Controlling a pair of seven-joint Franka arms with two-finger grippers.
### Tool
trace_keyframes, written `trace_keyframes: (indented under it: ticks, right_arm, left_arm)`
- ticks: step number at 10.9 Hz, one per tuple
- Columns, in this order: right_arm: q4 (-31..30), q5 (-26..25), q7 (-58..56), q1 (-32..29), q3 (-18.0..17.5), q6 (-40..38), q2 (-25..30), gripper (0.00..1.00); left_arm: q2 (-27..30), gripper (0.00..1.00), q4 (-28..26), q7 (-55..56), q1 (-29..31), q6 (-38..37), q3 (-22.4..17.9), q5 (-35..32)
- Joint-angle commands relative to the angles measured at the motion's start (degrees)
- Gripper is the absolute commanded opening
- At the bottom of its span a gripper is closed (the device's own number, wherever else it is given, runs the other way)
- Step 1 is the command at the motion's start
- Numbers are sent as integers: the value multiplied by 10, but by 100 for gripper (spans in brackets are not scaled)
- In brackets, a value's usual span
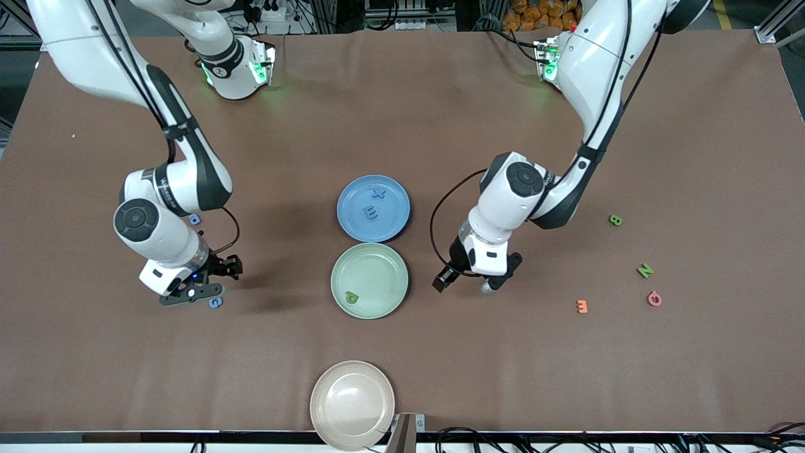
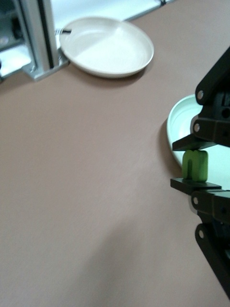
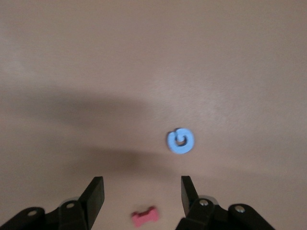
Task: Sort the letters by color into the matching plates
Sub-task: 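Drop green u on the green plate while the right gripper reaches blue e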
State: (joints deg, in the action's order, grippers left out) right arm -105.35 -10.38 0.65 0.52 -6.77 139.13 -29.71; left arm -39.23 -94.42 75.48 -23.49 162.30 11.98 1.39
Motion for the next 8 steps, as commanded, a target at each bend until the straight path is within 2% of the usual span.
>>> trace_keyframes:
  ticks: [1, 3, 4, 6, 8]
  right_arm:
    - [26, -6, -93, -33, 9, 36, -46, 73]
    - [51, -4, -101, -49, 9, 50, -83, 71]
    - [63, 12, -100, -53, 9, 51, -93, 68]
    - [78, 72, -102, -52, 9, 46, -104, 65]
    - [98, 99, -102, -51, 9, 42, -119, 64]
  left_arm:
    - [-10, 0, 11, 21, -43, 40, -7, 9]
    - [-27, 0, 28, 30, -67, 61, -8, 7]
    - [-50, 0, 50, 33, -83, 77, -13, 7]
    - [-78, 0, 72, 34, -136, 82, -53, 10]
    - [-88, 0, 75, 34, -152, 83, -58, 10]
